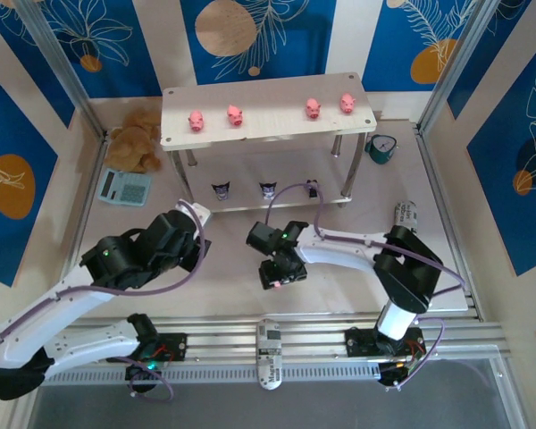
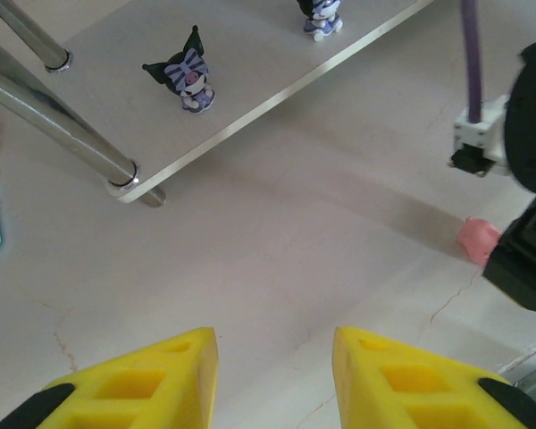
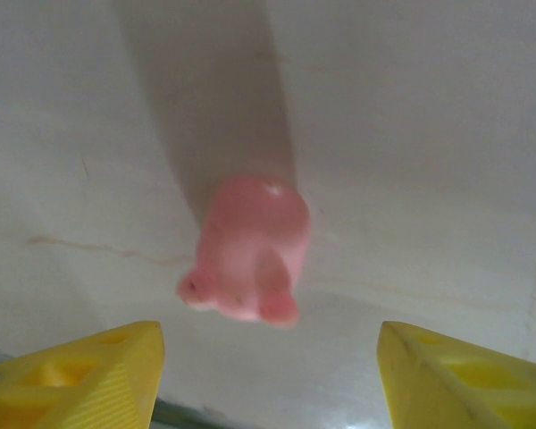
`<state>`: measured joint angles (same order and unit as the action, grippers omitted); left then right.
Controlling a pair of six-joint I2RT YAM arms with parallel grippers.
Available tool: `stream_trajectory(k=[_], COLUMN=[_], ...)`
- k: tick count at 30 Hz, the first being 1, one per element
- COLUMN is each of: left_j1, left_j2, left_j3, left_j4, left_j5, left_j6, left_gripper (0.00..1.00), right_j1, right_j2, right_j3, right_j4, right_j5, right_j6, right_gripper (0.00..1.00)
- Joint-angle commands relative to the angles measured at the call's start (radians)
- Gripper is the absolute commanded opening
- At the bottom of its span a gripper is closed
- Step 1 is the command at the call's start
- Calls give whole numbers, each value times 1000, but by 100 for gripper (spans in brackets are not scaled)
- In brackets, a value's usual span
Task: Place and organize the plastic toys onto the shelf
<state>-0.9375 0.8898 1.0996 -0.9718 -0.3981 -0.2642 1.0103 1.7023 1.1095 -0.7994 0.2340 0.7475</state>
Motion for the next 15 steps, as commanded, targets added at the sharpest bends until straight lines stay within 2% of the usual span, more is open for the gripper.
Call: stream_trajectory(k=[1, 8, 15], left_j1=[-6, -5, -1], left_j2=[-34, -74, -74], left_j3=[-19, -41, -50], left_j4=[10, -11, -15], left_j5=[-30, -64, -85], left_j6=[-7, 4, 20], left_gripper=[40, 43, 43], right_j1=[-8, -26, -32], right_j2=[41, 74, 88], right_j3=[44, 52, 51], right_j4=[18, 15, 15], right_j5=[-22, -35, -48], right_j6=[21, 24, 18], right_gripper=[62, 51, 29])
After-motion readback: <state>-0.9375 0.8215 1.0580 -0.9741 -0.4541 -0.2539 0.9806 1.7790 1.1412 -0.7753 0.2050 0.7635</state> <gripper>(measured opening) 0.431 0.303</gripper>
